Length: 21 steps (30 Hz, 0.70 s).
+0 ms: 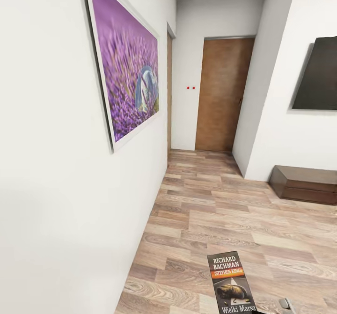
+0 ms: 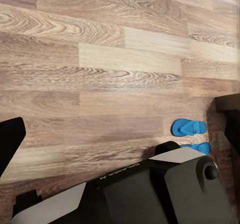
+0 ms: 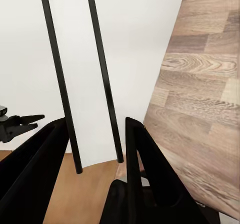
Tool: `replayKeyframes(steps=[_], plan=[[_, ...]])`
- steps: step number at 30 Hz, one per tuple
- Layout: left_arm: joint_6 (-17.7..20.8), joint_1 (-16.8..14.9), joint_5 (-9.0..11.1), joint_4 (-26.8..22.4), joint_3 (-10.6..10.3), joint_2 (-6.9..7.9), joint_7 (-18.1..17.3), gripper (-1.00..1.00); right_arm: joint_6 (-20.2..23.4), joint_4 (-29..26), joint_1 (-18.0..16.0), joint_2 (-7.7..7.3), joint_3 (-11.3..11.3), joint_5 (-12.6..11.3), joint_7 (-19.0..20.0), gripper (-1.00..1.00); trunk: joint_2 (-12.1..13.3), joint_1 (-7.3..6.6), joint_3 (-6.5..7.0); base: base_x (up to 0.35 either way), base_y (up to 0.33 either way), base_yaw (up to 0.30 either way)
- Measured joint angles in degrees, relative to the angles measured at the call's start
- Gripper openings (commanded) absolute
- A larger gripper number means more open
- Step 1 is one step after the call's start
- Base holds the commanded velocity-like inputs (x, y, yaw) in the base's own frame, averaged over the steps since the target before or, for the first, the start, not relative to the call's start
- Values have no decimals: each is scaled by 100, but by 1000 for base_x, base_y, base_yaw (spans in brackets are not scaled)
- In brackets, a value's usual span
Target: In the bedroom, move the book from the bed onto either nightstand, and place the two sandals side by side next to the bed.
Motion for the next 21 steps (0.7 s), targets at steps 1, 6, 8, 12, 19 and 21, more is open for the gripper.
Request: replayKeyframes(steps=[1, 6, 8, 12, 19, 21], plan=[[0, 0, 0, 0, 0, 0, 0, 100, -1, 0, 0, 0, -5, -1, 0, -100, 0, 0, 0, 2, 0, -114], [0, 1, 0, -2, 0, 1, 0, 100, -1, -1, -2, 1, -23, -2, -7, -100, 0, 0, 0, 2, 0, -44], [0, 1, 0, -2, 0, 1, 0, 100, -1, -1, -2, 1, -23, -1, -8, -100, 0, 0, 0, 84, 0, -7], [0, 1, 0, -2, 0, 1, 0, 100, -1, -1, -2, 1, -21, -1, -10, -100, -1, -3, 0, 232, 0, -2], [0, 1, 0, -2, 0, 1, 0, 100, -1, -1, -1, 1, -14, 0, -10, -100, -1, -3, 0, 301, 0, 0], [0, 1, 0, -2, 0, 1, 0, 100, -1, -1, -1, 1, -12, 0, -10, -100, -1, -3, 0, 309, 0, -14]])
